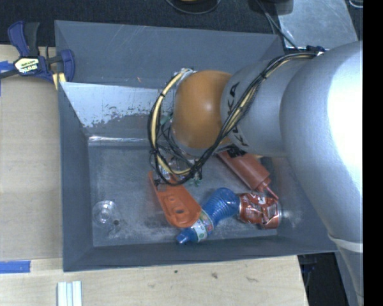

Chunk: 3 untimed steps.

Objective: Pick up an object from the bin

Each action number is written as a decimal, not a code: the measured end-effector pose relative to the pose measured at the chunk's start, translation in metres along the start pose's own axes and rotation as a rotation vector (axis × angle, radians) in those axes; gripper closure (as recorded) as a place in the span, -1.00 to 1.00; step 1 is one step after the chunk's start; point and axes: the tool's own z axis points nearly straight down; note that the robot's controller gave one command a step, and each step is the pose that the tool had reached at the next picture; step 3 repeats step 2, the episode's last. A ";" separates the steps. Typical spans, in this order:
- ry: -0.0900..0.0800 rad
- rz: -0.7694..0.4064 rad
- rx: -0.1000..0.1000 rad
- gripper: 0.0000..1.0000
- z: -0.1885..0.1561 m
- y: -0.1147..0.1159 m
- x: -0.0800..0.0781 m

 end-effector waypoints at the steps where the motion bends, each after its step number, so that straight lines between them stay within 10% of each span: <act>1: 0.004 0.004 -0.004 1.00 0.001 -0.004 -0.003; 3: -0.009 -0.024 -0.006 1.00 0.000 -0.015 -0.006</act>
Offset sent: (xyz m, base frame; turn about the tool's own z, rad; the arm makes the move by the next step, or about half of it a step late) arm 0.0030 -0.0178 -0.0050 -0.0239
